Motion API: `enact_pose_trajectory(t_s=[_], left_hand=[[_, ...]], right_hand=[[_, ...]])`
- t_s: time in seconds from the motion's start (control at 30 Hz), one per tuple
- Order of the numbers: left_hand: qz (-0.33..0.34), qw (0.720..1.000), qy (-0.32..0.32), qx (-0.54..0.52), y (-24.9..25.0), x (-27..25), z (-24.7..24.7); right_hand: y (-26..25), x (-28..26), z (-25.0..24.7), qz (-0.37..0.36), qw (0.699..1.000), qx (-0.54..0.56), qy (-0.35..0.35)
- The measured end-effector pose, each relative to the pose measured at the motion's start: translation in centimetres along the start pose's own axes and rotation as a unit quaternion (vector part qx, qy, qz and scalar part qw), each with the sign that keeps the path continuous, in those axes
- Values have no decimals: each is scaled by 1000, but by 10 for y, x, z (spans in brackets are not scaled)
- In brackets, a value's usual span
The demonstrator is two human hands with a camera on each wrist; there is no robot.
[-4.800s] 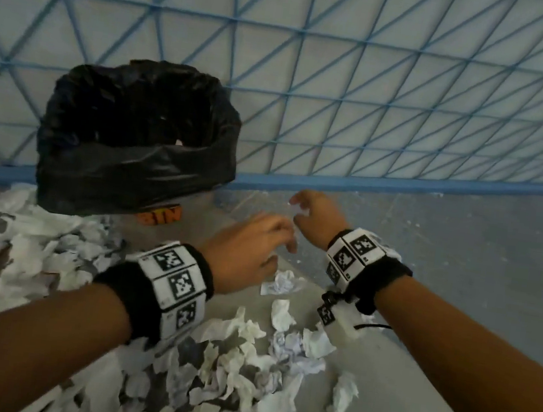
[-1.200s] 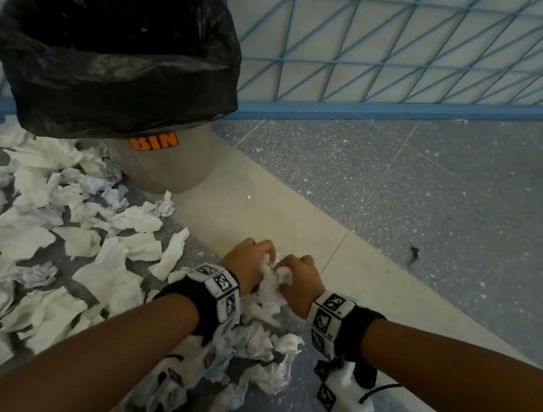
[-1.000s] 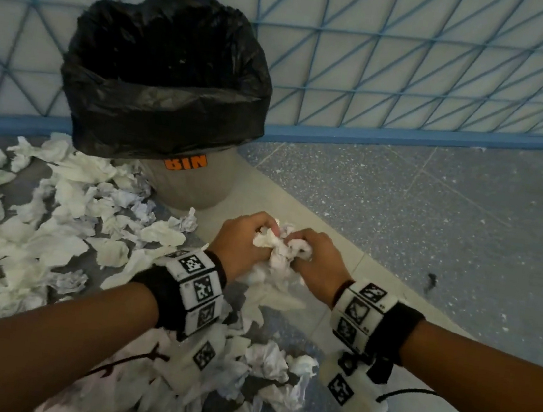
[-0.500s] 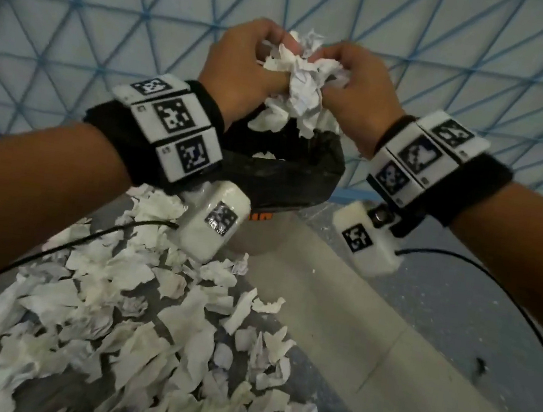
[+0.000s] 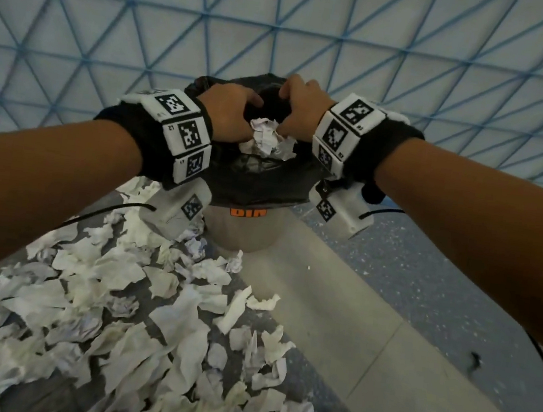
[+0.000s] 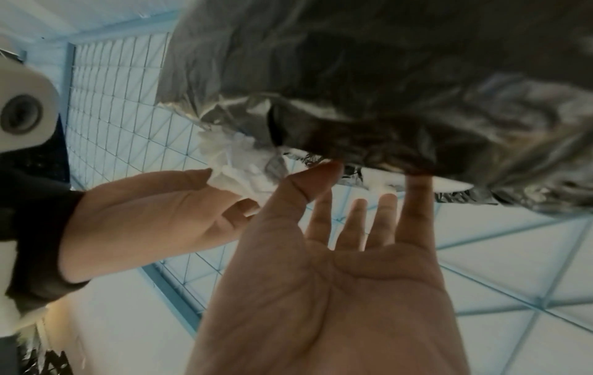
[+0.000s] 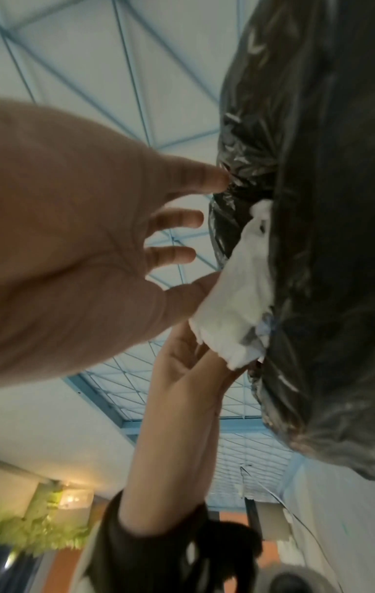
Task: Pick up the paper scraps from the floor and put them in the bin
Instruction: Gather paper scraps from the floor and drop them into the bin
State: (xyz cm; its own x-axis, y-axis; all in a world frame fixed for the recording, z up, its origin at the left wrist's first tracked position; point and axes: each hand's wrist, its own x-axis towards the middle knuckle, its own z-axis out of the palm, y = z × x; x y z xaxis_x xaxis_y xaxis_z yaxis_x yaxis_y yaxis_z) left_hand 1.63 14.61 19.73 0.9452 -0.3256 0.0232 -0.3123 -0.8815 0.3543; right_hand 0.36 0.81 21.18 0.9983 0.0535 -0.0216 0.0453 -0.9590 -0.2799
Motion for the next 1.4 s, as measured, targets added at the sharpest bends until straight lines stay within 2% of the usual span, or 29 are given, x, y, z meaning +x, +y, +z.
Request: enact_pose_trajectory(t_s=[0.1, 0.17, 0.23, 0.3, 0.37, 0.43, 0.47, 0.53, 0.6, 0.67, 0.73, 0.77, 0.9, 1.0, 1.13, 1.27, 1.33, 1.4], left_hand=[[-6, 1000, 13, -14, 2, -3, -1], [-17, 997, 61, -38, 2, -6, -3], [-4, 990, 123, -64, 4, -13, -4], [62, 976, 184, -97, 8, -31, -5], [188, 950, 217, -124, 14, -64, 3], [314, 931, 157, -97, 16, -106, 29], [355, 927, 100, -67, 15, -126, 50], [381, 925, -9, -9, 6, -154, 99], [342, 935, -86, 25, 1, -165, 143], [240, 951, -188, 55, 1, -165, 177], [153, 934, -313, 81, 8, -165, 200], [138, 924, -345, 88, 13, -164, 208], [141, 900, -397, 114, 25, -169, 233], [164, 905, -369, 139, 29, -176, 245], [171, 912, -362, 89, 30, -182, 254], [86, 943, -320, -36, 27, -182, 253], [36, 956, -271, -102, 27, -179, 243], [14, 965, -206, -160, 27, -172, 220]], right_hand=[[-1, -4, 2, -7, 1000, -1, 30], [-3, -12, -2, -26, 999, 5, 20], [0, -20, -6, -27, 998, 45, 44], [12, -30, -7, -27, 989, 92, 114], [33, -53, 0, -61, 970, 124, 200], [56, -91, 24, -100, 958, 121, 239], [67, -113, 41, -105, 963, 115, 219], [85, -158, 83, -91, 988, 81, 90], [96, -202, 124, -92, 991, 13, -92], [99, -238, 155, -112, 961, -66, -245], [99, -263, 178, -133, 931, -95, -327], [100, -270, 187, -133, 920, -93, -357], [112, -291, 214, -147, 872, -129, -449], [113, -292, 218, -146, 879, -115, -438], [109, -277, 219, -110, 906, -59, -404], [113, -259, 217, -48, 941, 41, -332], [115, -249, 208, -19, 950, 86, -301], [116, -239, 191, -4, 959, 143, -244]])
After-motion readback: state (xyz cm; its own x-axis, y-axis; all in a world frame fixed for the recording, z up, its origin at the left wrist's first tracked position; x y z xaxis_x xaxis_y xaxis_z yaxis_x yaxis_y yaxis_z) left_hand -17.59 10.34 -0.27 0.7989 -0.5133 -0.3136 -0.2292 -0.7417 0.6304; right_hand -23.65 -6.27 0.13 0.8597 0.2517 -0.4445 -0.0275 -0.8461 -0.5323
